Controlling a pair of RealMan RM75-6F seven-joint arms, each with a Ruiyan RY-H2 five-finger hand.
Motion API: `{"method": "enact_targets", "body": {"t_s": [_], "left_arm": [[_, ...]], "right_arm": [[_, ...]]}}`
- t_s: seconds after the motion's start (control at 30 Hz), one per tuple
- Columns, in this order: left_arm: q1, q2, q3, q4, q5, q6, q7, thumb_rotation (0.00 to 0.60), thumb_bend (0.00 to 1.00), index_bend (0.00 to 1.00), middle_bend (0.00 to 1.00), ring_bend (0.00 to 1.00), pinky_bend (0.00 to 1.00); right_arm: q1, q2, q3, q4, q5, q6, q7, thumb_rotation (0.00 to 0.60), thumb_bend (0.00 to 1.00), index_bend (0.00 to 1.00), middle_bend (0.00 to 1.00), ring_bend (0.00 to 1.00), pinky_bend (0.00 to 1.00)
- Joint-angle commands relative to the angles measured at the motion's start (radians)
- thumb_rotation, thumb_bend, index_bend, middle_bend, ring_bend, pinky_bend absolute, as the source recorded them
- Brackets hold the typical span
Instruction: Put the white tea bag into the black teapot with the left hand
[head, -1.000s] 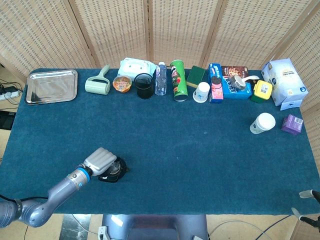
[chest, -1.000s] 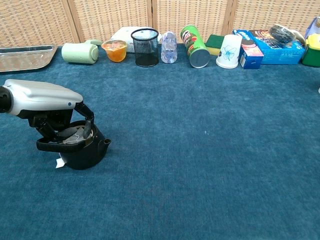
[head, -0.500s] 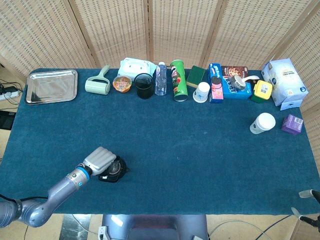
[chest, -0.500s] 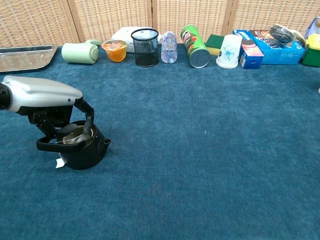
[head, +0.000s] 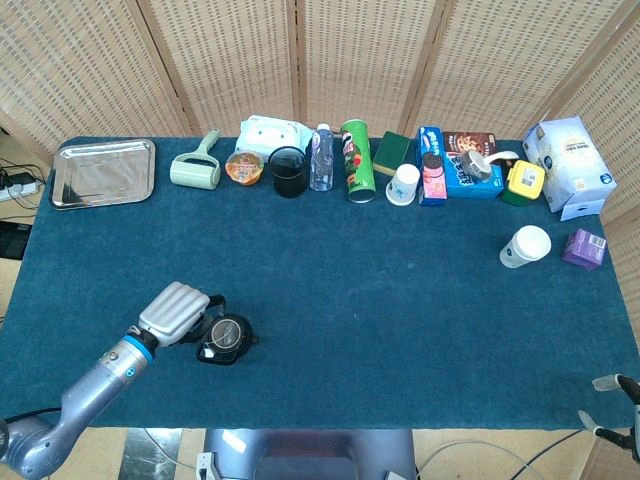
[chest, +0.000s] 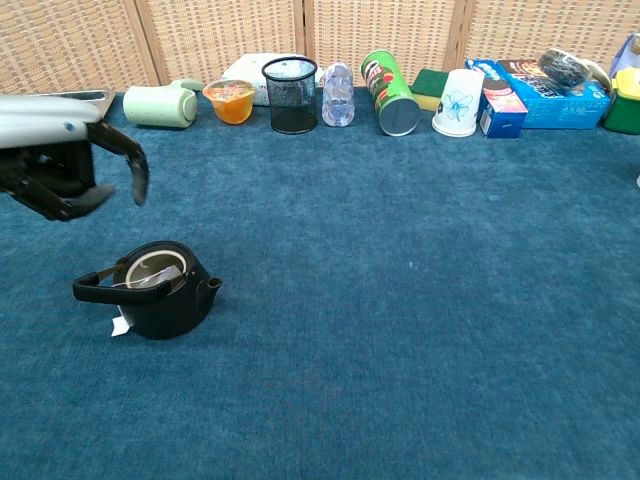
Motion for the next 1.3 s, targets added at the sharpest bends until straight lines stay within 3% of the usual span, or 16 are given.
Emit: {"method": "enact_targets", "body": {"t_s": [0.03,0.13,0.3,0.53,0.7,0.8,1.17,1.3], "left_arm": [[0.082,0.021,0.009,0.014,0.073,0.101,-0.073,0.600,0.64,0.41,1.00,0.97,0.80],[0.144,0.026,0.020,0.034,0.114,0.178,-0.118,0.600,0.62,0.41,0.91,0.83,0.76],[0.238,0.026,0.036,0.068,0.159,0.287,-0.170,0.600,0.57,0.41,0.67,0.62,0.65],[0.384,0.010,0.042,0.130,0.198,0.461,-0.241,0.600,0.44,0.41,0.51,0.47,0.55],[0.455,0.001,0.051,0.164,0.217,0.522,-0.266,0.600,0.38,0.35,0.42,0.30,0.44],[0.489,0.003,0.062,0.180,0.220,0.537,-0.267,0.600,0.36,0.28,0.37,0.25,0.39],[0.575,-0.008,0.048,0.215,0.235,0.595,-0.271,0.600,0.36,0.18,0.29,0.15,0.30],[0.590,-0.012,0.038,0.217,0.248,0.605,-0.270,0.600,0.36,0.09,0.19,0.08,0.26]], "right_arm": [[0.008,0.002,0.003,-0.008,-0.006,-0.001,-0.011,0.600,0.22,0.41,0.44,0.36,0.32],[0.016,0.004,0.006,-0.017,-0.015,0.002,-0.024,0.600,0.22,0.41,0.44,0.36,0.32],[0.029,0.005,0.011,-0.031,-0.028,0.008,-0.047,0.600,0.22,0.41,0.44,0.35,0.29],[0.052,0.011,0.014,-0.060,-0.056,0.016,-0.085,0.600,0.22,0.41,0.43,0.32,0.27],[0.060,0.020,0.012,-0.080,-0.075,0.028,-0.117,0.600,0.22,0.41,0.42,0.30,0.25],[0.063,0.025,0.011,-0.093,-0.087,0.040,-0.136,0.600,0.22,0.40,0.40,0.29,0.24],[0.061,0.028,0.000,-0.116,-0.110,0.071,-0.169,0.600,0.22,0.37,0.37,0.27,0.21],[0.059,0.027,-0.002,-0.115,-0.112,0.078,-0.166,0.600,0.22,0.37,0.37,0.26,0.21]]}}
